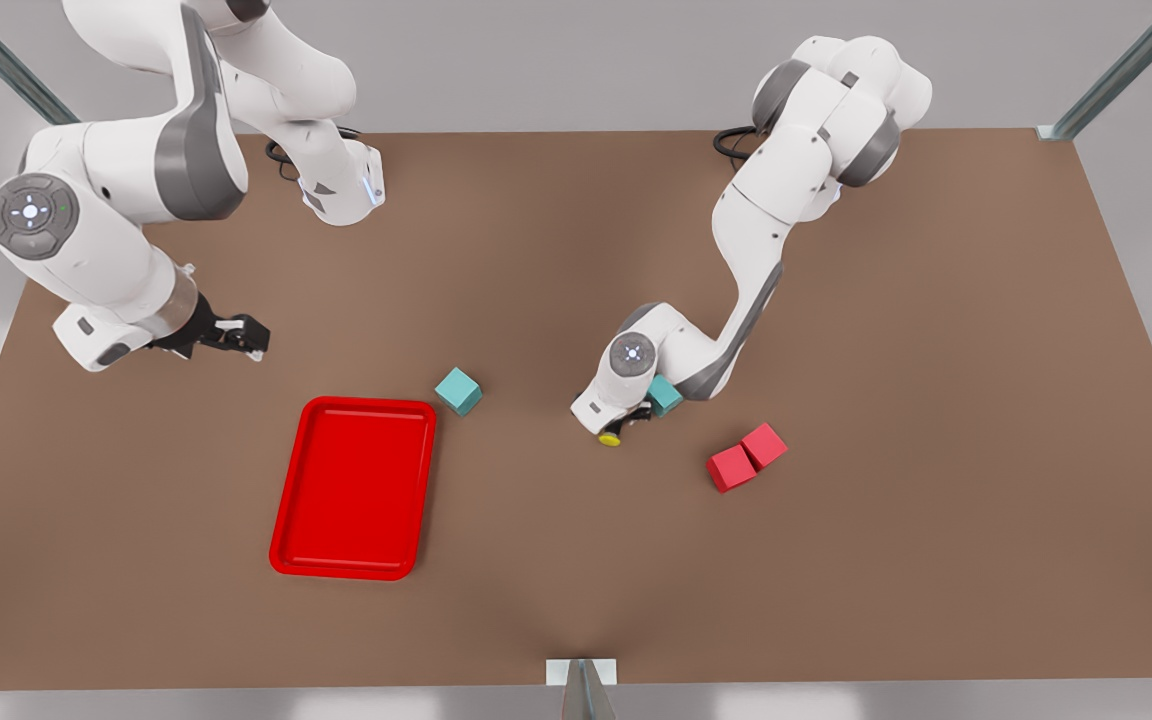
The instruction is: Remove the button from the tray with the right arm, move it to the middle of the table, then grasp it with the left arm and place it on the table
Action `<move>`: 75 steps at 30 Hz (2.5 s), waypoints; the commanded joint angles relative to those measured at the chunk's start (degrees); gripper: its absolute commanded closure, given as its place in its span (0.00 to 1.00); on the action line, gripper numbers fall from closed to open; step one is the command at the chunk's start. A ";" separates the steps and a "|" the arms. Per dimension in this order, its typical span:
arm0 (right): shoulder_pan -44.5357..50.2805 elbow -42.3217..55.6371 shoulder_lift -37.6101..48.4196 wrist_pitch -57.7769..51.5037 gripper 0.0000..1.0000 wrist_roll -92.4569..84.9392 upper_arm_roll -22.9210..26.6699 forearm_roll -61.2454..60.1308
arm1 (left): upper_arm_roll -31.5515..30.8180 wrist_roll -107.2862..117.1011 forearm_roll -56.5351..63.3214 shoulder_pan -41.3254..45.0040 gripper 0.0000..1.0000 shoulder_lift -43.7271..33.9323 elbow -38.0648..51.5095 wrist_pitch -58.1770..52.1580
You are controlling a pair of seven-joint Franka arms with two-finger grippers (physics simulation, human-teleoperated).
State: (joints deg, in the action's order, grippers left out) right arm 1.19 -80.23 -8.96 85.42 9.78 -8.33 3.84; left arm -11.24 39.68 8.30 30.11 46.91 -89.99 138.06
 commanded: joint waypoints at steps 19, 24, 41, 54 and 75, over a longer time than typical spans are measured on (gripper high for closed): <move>-0.57 0.43 -0.09 -0.08 0.00 -6.26 0.07 0.38 | 0.79 -7.60 3.21 -0.05 0.30 1.07 2.18 -1.13; -0.57 0.43 -0.10 -0.08 0.00 -6.26 0.07 0.38 | 0.79 -7.60 3.12 -0.05 0.47 0.63 2.18 -2.27; -0.31 0.60 -0.53 -0.08 0.00 -6.09 -0.02 0.47 | 1.40 4.60 2.51 0.04 0.56 -0.86 7.01 -13.43; -0.40 0.78 -0.62 0.09 0.00 -6.18 -0.02 0.47 | 29.88 114.56 25.18 25.61 0.55 1.25 14.05 -43.66; -1.01 1.74 -1.24 -0.08 0.00 -6.09 0.07 0.91 | 23.37 135.66 50.94 29.39 0.55 20.67 22.66 -43.75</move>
State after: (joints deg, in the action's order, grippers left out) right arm 0.13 -78.51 -10.27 85.44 3.73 -8.23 4.69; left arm 12.20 144.88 58.77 59.45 67.49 -67.34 94.08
